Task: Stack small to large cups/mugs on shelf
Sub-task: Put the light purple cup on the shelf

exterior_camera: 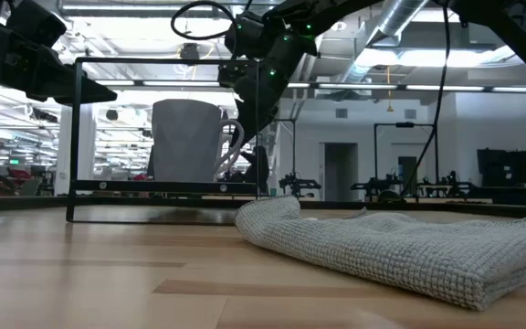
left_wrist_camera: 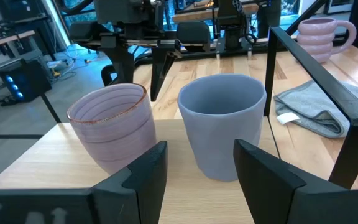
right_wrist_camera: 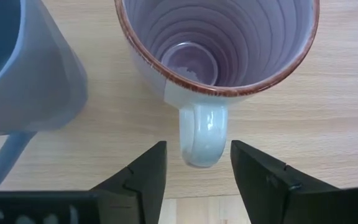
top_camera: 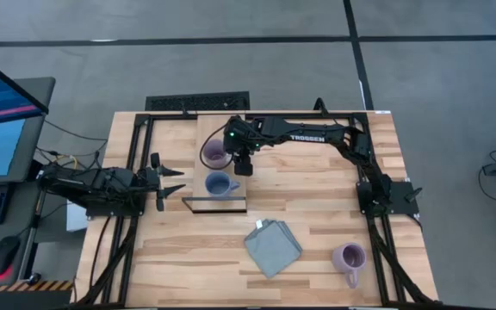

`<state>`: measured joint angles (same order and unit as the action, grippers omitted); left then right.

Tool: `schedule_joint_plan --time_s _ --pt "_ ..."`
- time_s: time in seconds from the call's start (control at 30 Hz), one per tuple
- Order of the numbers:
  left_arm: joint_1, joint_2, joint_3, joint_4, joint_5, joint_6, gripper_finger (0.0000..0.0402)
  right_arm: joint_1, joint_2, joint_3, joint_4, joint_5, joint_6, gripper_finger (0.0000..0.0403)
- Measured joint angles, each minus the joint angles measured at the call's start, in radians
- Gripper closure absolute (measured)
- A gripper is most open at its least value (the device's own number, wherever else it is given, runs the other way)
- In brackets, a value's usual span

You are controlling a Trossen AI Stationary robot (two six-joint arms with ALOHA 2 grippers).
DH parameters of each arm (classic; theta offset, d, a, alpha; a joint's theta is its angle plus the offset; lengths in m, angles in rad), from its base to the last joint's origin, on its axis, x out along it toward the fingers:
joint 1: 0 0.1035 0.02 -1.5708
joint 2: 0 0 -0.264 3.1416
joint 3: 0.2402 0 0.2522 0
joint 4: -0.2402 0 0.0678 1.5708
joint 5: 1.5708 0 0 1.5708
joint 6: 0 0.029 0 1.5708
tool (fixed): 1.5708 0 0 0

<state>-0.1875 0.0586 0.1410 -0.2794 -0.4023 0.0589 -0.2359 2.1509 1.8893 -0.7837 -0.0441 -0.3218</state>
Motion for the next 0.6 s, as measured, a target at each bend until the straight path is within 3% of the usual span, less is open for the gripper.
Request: schedule_joint_plan --time_s 0.6 --pt "0.000 0.000 0.000 -0.001 0.000 0.000 0.0225 0.000 0.000 0.000 -0.005 0.000 -0.001 0.0235"
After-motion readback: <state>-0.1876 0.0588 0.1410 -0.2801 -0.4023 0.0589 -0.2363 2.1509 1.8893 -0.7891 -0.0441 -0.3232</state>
